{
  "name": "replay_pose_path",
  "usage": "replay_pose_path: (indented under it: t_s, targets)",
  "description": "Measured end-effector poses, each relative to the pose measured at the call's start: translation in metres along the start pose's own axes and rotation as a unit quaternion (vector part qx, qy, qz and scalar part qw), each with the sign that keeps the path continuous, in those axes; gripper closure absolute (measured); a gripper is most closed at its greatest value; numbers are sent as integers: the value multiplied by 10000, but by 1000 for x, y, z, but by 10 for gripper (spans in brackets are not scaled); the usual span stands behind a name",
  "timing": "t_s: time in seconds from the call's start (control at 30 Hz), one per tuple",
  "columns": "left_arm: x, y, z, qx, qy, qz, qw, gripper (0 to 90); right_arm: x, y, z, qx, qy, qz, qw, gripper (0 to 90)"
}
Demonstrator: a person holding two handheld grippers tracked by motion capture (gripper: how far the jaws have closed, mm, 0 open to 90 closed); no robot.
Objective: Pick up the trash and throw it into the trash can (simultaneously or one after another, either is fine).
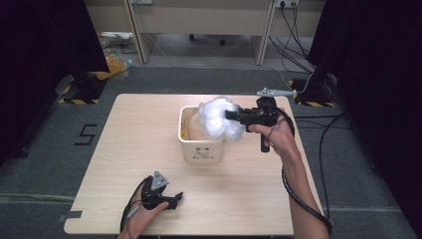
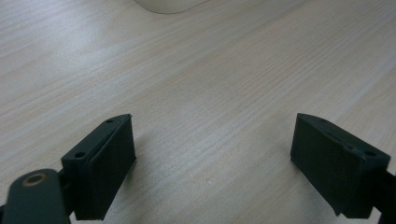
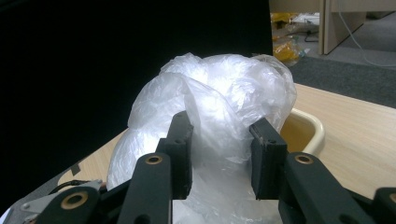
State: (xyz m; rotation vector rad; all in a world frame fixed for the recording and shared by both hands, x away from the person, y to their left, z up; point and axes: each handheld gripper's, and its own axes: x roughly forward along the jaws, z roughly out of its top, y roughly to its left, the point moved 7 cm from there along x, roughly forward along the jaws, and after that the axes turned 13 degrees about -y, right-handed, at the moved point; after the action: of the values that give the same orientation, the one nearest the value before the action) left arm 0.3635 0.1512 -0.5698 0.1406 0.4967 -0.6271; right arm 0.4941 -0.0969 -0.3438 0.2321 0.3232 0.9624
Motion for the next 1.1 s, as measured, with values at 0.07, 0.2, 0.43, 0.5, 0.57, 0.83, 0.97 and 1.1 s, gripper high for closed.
replay_pose_path:
  t_s: [0.07, 0.2, 0.43, 0.5, 0.57, 0.83, 0.97, 1.1]
  targets:
    - [0, 0, 0, 0, 0, 0, 10000, 130, 5, 1, 0, -14, 43, -1, 10000, 659]
    - [0, 0, 0, 1, 1, 0, 10000, 130, 15, 1, 1, -5, 95, 10, 10000, 659]
    - [0, 0, 0, 1, 10, -7, 10000, 130, 39, -3, 0, -21, 303, -110, 9995, 659]
    - [0, 0, 0, 0, 9, -6, 10000, 130, 47, -5, -2, 3, 370, -129, 9992, 659]
    - [0, 0, 0, 0, 9, -6, 10000, 130, 55, -6, -4, -26, 453, -151, 9989, 659]
    - [0, 0, 0, 0, 10, -7, 10000, 130, 78, -10, -14, -125, 720, -284, 9969, 659]
    - [0, 0, 0, -11, 1, -4, 10000, 130, 88, -10, -19, -283, 893, -384, 9949, 659]
    - [0, 0, 0, 3, 10, -6, 10000, 130, 99, -12, -31, -388, 1144, -450, 9917, 659]
